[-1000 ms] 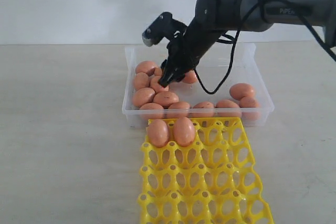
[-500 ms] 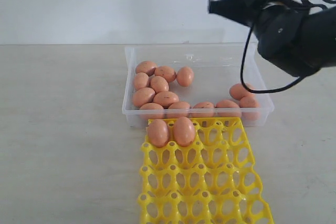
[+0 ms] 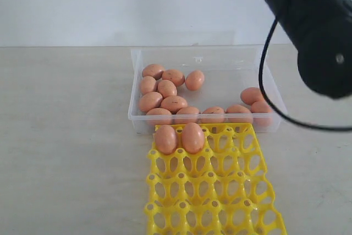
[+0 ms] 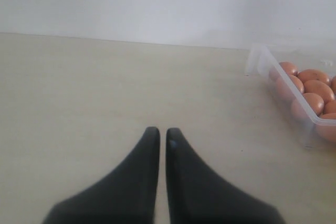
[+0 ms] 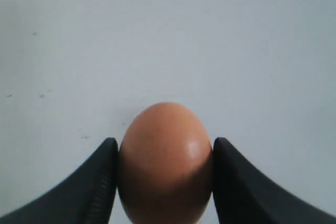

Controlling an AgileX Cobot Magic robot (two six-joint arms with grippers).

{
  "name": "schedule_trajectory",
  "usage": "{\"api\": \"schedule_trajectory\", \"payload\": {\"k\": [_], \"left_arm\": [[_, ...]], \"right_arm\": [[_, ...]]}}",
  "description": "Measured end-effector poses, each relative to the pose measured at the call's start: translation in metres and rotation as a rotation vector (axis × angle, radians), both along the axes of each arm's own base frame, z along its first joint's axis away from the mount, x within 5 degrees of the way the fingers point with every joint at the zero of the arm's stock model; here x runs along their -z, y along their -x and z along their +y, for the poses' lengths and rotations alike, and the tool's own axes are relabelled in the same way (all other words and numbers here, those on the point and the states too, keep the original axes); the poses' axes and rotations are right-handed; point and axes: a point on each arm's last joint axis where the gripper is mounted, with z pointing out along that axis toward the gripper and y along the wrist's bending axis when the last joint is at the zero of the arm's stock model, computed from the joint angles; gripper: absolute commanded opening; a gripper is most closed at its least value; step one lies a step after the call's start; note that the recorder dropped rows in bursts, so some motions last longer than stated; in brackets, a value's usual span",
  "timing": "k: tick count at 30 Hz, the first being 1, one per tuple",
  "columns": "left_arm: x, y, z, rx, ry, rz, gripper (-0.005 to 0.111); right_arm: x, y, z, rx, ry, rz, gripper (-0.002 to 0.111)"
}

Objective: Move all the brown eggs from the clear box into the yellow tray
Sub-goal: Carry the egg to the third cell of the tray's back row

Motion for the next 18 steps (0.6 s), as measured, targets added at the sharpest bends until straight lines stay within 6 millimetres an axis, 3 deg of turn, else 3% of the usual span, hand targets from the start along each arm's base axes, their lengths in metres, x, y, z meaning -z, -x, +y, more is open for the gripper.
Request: {"api": "schedule_trajectory", "payload": {"k": [4, 9, 12, 18], "left_arm": [[0.0, 0.0, 0.0, 0.0, 0.0, 0.0, 0.004], [0.0, 0.0, 0.0, 0.0, 0.0, 0.0, 0.004], [0.0, 0.0, 0.0, 0.0, 0.0, 0.0, 0.004], [0.0, 0.0, 0.0, 0.0, 0.0, 0.0, 0.004]], "right_arm": [[0.054, 0.034, 0.004, -0.103, -0.034, 0.15, 0.0], [0.128, 0.065, -0.007, -0.134, 0.005, 0.425, 0.0], [0.151, 0.074, -0.012, -0.132, 0.048, 0.539, 0.0], [0.18, 0.072, -0.01, -0.113, 0.095, 0.669, 0.0]]}}
